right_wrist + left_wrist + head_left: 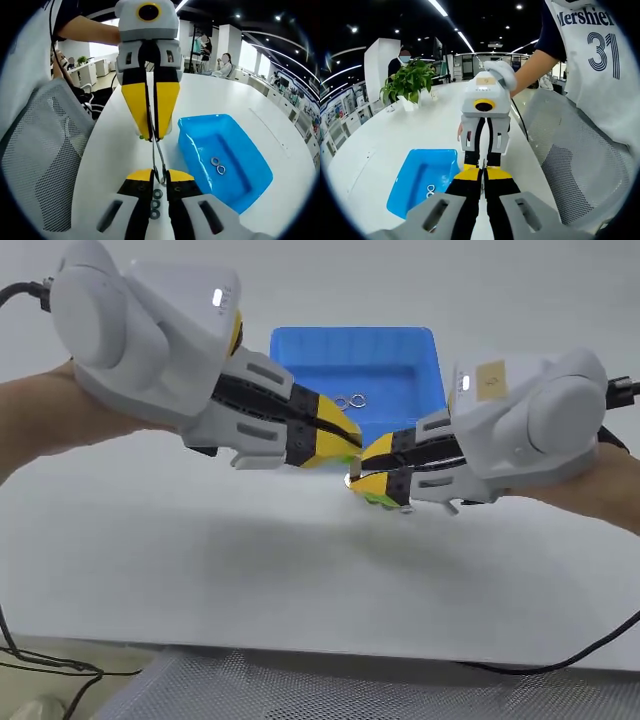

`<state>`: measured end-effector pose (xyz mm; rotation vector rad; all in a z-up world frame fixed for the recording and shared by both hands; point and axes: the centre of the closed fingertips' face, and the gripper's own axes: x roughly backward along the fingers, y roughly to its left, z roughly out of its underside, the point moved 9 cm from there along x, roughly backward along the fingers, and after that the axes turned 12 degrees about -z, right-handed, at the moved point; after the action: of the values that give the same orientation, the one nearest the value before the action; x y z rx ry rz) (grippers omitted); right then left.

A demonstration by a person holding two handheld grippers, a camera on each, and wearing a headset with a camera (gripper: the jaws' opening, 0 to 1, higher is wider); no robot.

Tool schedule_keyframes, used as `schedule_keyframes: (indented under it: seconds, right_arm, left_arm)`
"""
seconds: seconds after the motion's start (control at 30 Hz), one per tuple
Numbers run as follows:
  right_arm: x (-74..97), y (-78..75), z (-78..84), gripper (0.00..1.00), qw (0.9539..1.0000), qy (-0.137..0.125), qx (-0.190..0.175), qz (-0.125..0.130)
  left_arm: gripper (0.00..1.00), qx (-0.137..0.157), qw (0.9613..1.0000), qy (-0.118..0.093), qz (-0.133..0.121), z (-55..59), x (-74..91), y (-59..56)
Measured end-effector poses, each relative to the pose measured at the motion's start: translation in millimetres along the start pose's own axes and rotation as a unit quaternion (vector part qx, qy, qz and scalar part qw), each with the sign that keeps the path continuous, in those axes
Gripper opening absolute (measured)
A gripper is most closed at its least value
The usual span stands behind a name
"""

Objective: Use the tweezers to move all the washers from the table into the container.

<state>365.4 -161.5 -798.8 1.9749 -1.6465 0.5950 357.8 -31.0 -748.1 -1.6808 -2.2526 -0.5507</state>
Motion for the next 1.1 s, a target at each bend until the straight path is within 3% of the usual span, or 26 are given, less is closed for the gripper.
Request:
schedule_keyframes:
  seconds: [0.67, 1.1]
  right_arm:
    - [0.0, 5.4, -4.4, 0.10, 1.0000, -0.003, -0.007, -0.005]
    - [13.0, 6.7, -19.2, 0.10, 0.9998, -0.012, 0.011, 0.009]
  left_arm:
    - [0.05, 0.006, 1.0000, 0.005, 0.003, -3.4, 5.6, -2.6]
    - [0.05, -0.016, 0.9999, -0.001, 0.002, -27.4, 18.1, 0.0]
